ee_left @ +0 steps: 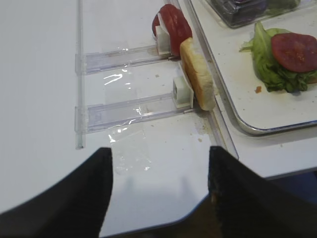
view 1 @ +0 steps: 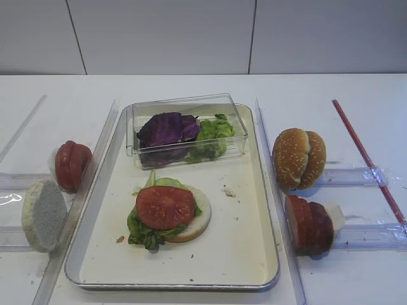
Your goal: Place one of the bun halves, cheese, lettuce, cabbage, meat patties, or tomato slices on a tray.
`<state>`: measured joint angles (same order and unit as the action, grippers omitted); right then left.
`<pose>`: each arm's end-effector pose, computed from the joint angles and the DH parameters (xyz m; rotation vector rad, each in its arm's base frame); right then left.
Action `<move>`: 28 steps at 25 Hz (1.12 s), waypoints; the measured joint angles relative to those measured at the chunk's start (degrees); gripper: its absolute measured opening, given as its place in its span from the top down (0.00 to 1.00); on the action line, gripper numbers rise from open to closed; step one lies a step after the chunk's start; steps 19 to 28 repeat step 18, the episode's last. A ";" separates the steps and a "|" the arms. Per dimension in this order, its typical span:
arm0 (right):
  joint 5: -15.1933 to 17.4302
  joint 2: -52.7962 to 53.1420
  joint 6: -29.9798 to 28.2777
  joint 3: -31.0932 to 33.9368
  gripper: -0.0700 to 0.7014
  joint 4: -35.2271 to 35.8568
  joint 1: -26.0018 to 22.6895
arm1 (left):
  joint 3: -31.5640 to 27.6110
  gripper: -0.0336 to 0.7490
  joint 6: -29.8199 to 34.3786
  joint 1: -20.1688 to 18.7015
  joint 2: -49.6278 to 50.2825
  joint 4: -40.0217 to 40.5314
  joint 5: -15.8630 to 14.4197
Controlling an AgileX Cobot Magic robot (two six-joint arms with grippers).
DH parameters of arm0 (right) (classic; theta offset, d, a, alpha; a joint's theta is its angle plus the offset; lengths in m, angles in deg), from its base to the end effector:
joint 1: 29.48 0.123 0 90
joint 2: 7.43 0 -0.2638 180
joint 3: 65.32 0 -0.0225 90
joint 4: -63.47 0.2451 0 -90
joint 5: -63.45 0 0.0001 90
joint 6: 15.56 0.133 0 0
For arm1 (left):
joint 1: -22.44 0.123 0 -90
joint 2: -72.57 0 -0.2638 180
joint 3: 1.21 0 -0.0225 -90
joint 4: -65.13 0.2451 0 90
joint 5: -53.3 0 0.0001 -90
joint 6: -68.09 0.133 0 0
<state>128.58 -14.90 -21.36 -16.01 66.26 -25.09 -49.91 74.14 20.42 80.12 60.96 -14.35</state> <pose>0.0433 0.0092 0.2401 -0.1932 2.1182 0.0446 0.0396 -0.0103 0.2385 0.1608 2.1544 -0.0481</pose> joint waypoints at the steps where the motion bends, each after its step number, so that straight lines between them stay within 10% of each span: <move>1: 0.00 0.00 0.00 0.00 0.70 0.00 0.00 | 0.00 0.44 0.00 0.00 0.00 0.00 0.00; 28: 0.00 0.00 0.00 0.00 0.70 0.00 0.00 | 0.00 0.44 0.00 0.00 0.00 0.00 0.00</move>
